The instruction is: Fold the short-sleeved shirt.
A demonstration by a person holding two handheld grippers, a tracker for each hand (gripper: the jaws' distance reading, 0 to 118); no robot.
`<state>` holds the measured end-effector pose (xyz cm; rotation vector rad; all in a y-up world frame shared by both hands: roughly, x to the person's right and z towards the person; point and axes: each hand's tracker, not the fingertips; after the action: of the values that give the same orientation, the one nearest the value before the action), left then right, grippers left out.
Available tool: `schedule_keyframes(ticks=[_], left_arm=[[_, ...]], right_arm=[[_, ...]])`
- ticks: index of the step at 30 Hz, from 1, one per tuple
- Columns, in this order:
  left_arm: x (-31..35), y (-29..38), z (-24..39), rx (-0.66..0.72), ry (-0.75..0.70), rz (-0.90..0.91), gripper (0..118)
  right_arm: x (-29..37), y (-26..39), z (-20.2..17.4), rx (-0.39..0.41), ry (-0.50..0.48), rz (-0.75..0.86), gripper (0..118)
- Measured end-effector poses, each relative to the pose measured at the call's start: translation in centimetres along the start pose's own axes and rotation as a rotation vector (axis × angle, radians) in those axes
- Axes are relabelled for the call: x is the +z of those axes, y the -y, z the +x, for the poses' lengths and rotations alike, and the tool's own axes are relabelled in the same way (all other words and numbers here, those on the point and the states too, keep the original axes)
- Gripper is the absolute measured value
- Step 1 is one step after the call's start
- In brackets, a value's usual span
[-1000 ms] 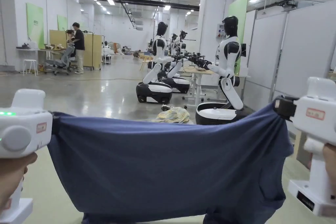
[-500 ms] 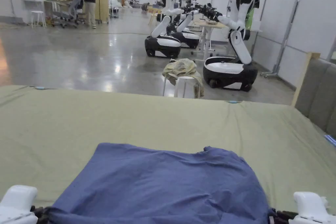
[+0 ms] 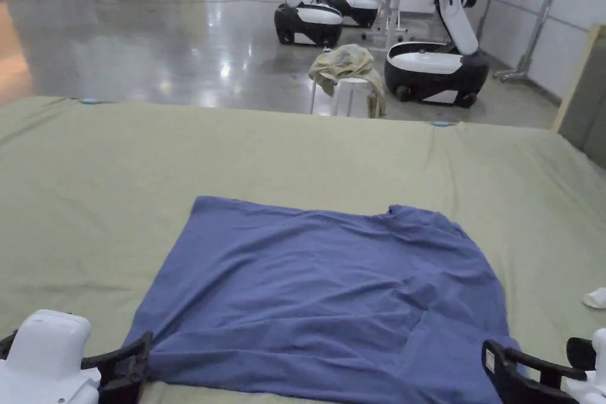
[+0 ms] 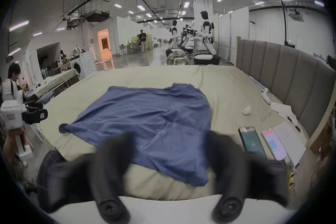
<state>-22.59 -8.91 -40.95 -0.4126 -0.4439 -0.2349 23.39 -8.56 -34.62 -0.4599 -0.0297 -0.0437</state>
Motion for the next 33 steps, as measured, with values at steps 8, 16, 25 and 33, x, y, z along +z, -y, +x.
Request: schedule_keyframes(ticks=[8, 16, 25, 33], left_arm=[[0.2, 4.2, -3.0, 0.023, -0.020, -0.230, 8], [-5.4, 4.8, -5.3, -0.024, 0.070, -0.300, 89], [-10.3, 4.4, -4.8, -0.096, 0.099, -0.358, 6], [-10.7, 4.0, -4.7, -0.043, 0.119, -0.365, 6]], right_arm=[[-0.9, 3.2, 0.0, -0.071, 0.004, -0.140, 4], [-1.8, 3.1, 2.1, -0.084, 0.074, -0.195, 4], [-2.8, 3.9, 6.0, -0.113, 0.127, -0.327, 45], [-6.7, 5.3, 5.5, -0.127, 0.068, -0.436, 99]])
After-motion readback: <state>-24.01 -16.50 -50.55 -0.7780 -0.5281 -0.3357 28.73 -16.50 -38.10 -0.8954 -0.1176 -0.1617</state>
